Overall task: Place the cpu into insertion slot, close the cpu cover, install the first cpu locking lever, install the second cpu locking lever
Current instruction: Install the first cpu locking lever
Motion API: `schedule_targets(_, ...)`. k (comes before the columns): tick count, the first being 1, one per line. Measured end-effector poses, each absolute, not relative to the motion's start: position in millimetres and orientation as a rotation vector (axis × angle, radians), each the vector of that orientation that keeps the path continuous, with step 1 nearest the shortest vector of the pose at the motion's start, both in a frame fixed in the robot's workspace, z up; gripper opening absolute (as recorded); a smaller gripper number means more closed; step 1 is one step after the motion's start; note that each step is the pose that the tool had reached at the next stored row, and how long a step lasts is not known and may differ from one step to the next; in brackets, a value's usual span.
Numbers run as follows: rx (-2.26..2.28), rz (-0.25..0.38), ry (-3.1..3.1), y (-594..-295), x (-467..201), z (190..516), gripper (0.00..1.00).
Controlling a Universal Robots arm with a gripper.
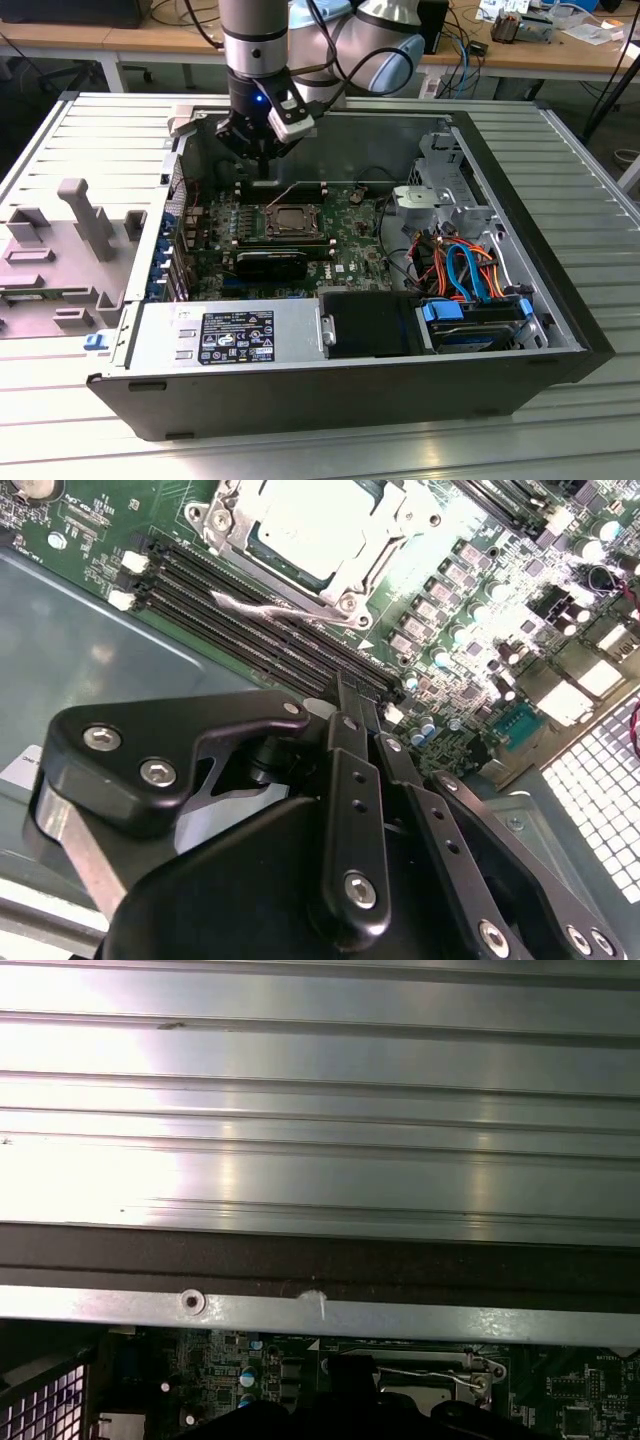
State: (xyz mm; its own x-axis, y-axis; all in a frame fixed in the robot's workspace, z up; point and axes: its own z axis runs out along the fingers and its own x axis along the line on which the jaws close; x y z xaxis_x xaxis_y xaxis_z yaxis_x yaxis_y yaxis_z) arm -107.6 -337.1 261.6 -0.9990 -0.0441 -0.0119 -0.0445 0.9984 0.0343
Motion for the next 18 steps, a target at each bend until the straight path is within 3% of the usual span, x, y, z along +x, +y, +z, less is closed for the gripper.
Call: schedule_targets(18, -0.070, 0.054, 3.129, -337.1, -104.1, 259.5, 0.11)
